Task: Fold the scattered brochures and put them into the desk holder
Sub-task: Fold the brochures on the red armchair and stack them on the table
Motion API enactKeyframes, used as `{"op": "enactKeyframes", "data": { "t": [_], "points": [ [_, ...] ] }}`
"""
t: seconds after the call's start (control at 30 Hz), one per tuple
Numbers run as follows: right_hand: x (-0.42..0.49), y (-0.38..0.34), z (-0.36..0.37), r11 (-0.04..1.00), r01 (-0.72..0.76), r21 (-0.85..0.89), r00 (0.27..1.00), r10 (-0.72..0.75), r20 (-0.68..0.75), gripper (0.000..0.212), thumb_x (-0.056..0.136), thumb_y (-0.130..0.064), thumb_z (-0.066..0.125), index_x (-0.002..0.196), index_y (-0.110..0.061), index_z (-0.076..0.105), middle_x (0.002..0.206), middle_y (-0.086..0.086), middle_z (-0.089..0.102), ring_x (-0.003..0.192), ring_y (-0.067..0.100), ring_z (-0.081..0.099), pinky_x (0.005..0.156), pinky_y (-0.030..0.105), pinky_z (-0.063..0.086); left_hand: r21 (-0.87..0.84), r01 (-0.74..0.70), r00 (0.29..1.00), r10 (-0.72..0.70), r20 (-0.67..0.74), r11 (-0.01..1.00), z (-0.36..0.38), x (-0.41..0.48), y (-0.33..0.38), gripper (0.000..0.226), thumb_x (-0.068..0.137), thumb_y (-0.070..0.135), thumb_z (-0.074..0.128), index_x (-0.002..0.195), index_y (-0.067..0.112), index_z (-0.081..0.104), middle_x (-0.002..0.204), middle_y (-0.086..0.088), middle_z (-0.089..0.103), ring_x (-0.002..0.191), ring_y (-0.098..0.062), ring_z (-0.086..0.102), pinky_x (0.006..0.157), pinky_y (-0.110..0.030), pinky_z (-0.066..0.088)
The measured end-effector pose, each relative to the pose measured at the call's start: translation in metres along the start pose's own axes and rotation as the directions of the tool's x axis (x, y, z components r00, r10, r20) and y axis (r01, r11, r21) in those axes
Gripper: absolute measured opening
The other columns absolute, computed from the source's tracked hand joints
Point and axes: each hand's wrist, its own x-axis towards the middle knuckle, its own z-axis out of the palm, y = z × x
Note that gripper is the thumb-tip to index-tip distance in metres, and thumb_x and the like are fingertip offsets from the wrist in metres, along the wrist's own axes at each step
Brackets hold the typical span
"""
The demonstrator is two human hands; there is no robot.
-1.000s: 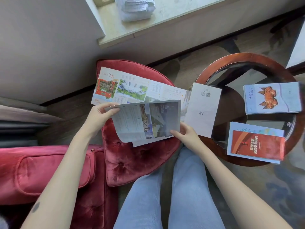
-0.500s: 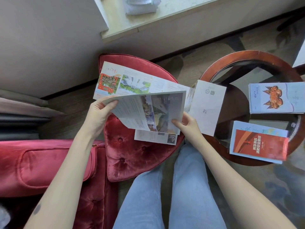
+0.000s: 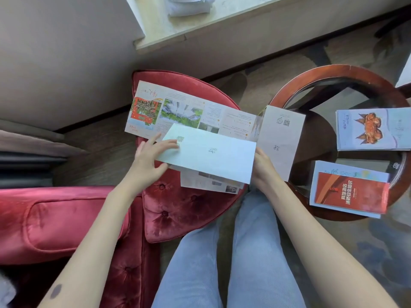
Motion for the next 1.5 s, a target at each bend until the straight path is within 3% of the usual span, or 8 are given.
{"op": "enactKeyframes", "data": {
  "t": [0.17,0.4,0.53,0.7,0.9,1.07,1.3,1.5],
  "points": [
    [0.000,-0.002,0.009,0.995,-0.093,0.036,0.989,0.088,0.115,0.034,0.095,-0.003,0.041,0.125,-0.011,0.055,0.092,0.002,0.069,0.070,0.012,0.064,0.059,0.022,0.054,0.417,-0.290,0.957,0.255,0.138,0.861,0.034,-0.005,0.015,0.078,0.068,0.016,0.074,0.139,0.023,0.042,0.146,0.000,0.042,0.143,-0.026,0.020,0.109,-0.063,-0.002],
    [-0.005,-0.013,0.022,0.949,-0.226,0.218,0.968,0.194,0.157,0.034,0.093,0.008,0.027,0.108,-0.006,0.055,0.092,0.010,0.062,0.077,0.017,0.061,0.086,0.030,0.054,0.342,-0.244,0.967,0.203,0.151,0.907,0.063,0.005,0.018,0.079,0.075,0.024,0.073,0.143,0.023,0.034,0.151,0.001,0.034,0.143,-0.026,0.024,0.115,-0.053,0.004],
    [-0.006,-0.013,0.022,0.804,-0.363,0.471,0.931,0.295,0.214,0.028,0.094,0.006,0.027,0.098,0.001,0.054,0.092,0.016,0.059,0.070,0.022,0.067,0.060,0.024,0.059,0.210,-0.220,0.971,0.192,0.146,0.953,0.061,0.010,0.013,0.069,0.077,0.010,0.069,0.140,0.019,0.041,0.145,-0.003,0.041,0.134,-0.027,0.038,0.110,-0.047,0.027],
    [-0.007,-0.011,0.003,0.995,-0.101,0.024,0.954,0.090,0.285,0.016,0.096,-0.018,0.046,0.109,-0.021,0.056,0.099,-0.001,0.069,0.088,0.013,0.069,0.075,0.027,0.055,-0.080,-0.038,0.988,0.049,0.146,0.996,0.044,0.015,0.004,0.051,0.086,0.008,0.056,0.128,0.037,0.050,0.126,0.014,0.058,0.113,-0.007,0.057,0.097,-0.028,0.045],
    [-0.015,-0.009,-0.023,0.863,0.119,-0.491,0.953,0.039,0.300,0.031,0.095,-0.038,0.048,0.123,-0.027,0.053,0.123,-0.008,0.056,0.111,0.008,0.054,0.086,0.018,0.041,-0.266,0.108,0.988,-0.133,-0.077,0.958,0.016,0.028,-0.007,0.032,0.092,0.011,0.053,0.118,0.027,0.062,0.106,0.024,0.060,0.101,0.010,0.050,0.078,0.005,0.033],
    [-0.017,-0.006,-0.021,0.820,0.126,-0.558,0.934,0.091,0.345,0.010,0.091,-0.044,0.051,0.097,-0.043,0.059,0.105,-0.031,0.056,0.093,-0.019,0.052,0.079,0.009,0.040,-0.323,0.132,0.970,-0.189,-0.152,0.937,0.001,0.037,-0.009,0.028,0.093,0.013,0.051,0.120,0.020,0.057,0.111,0.010,0.061,0.104,-0.001,0.052,0.080,-0.002,0.037],
    [-0.011,0.008,-0.037,0.564,0.238,-0.791,0.933,0.093,0.347,0.023,0.080,-0.016,0.064,0.094,-0.035,0.063,0.104,-0.003,0.068,0.100,0.011,0.063,0.094,0.035,0.051,-0.355,0.219,0.913,-0.319,-0.254,0.909,-0.001,0.042,-0.014,0.030,0.095,0.015,0.046,0.123,0.015,0.056,0.119,0.004,0.060,0.112,-0.012,0.053,0.086,-0.020,0.036],
    [-0.031,-0.002,-0.017,0.558,0.429,-0.710,0.875,-0.063,0.479,0.022,0.081,-0.010,0.061,0.083,-0.032,0.066,0.088,-0.011,0.070,0.087,0.009,0.065,0.084,0.032,0.050,-0.389,0.293,0.914,-0.376,-0.156,0.874,0.030,0.035,-0.022,0.026,0.094,0.010,0.047,0.116,0.007,0.061,0.116,-0.014,0.064,0.100,-0.020,0.058,0.061,-0.002,0.035]
  ]
}}
